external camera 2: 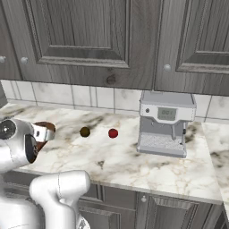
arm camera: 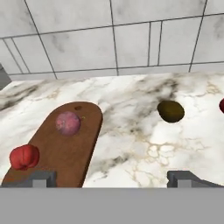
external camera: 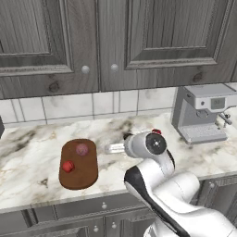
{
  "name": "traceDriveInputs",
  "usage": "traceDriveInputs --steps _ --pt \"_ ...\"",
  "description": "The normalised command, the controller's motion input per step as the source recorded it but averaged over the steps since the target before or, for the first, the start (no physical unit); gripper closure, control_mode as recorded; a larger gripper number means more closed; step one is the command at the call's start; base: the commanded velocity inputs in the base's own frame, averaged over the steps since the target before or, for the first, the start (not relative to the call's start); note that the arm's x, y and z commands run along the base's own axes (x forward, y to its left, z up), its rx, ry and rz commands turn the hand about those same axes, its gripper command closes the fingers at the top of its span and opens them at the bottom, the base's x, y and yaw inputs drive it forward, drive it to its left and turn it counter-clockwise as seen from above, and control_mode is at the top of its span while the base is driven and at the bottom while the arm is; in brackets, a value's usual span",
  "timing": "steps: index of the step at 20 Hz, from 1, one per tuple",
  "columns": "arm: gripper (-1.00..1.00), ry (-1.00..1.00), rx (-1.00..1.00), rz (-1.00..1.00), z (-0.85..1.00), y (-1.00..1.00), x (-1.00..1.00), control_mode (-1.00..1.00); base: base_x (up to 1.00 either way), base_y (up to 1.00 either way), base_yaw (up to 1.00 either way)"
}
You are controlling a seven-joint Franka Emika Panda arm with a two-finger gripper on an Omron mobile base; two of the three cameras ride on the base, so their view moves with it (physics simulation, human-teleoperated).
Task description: Place the avocado, onion, tomato, and bell pepper on the cutting board.
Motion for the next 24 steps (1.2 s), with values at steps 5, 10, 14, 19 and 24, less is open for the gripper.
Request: traceDriveInputs --steps 5,10,14,19,24 --pt "-1.00 0.00 0.00 -0.04 0.54 -0.94 -0.49 -1.00 0.00 0.00 0.00" --pt "-1.00 0.10 0.00 -0.16 0.38 -0.76 -0.18 -1.00 0.00 0.00 0.00" --pt "-1.00 0.08 0.00 -0.18 0.09 -0.52 -0.01 -1.00 0.00 0.00 0.00" --pt "-1.00 0.04 0.00 -0.05 -0.03 -0.19 0.25 -1.00 0.00 0.00 0.00" --pt "-1.00 0.02 0.00 0.08 -0.11 0.00 0.57 -1.00 0.00 0.00 0.00"
